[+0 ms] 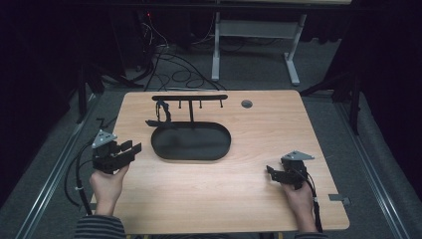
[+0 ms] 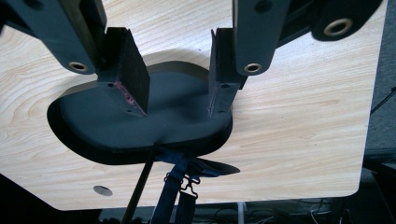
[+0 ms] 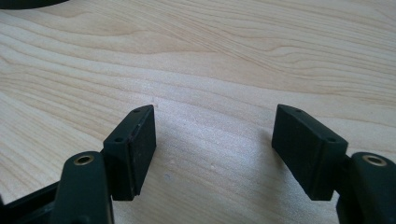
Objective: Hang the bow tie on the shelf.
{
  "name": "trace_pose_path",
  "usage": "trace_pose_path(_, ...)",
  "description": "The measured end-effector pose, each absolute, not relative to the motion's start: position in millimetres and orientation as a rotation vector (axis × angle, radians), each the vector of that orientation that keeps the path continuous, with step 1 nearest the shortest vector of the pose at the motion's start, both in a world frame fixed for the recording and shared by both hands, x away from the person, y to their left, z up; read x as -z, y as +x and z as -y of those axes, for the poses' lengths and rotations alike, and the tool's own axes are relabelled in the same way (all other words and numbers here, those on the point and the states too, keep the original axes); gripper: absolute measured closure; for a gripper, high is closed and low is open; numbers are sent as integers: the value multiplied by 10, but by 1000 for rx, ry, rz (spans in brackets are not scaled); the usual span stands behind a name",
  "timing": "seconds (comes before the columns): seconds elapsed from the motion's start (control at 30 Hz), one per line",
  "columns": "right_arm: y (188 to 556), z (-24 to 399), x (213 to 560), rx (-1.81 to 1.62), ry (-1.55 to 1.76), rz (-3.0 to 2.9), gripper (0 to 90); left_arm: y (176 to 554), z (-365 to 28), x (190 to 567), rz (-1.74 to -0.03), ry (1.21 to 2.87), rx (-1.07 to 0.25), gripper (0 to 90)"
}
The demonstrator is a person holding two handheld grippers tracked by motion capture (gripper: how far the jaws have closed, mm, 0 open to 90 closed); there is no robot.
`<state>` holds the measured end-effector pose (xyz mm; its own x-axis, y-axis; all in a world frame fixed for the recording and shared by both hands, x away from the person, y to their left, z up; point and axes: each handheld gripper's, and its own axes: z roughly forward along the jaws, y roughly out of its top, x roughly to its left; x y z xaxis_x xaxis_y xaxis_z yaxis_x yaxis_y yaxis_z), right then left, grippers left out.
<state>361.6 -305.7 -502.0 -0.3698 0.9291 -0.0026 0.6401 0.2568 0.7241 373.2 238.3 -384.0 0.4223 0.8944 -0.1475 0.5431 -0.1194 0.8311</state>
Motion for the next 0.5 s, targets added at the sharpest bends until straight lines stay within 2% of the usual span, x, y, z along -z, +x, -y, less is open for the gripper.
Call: trace_pose_path(0.5, 3617, 3056, 5020, -897, 1421, -2103, 320, 3615, -2359, 3935, -1237, 1799, -481, 589)
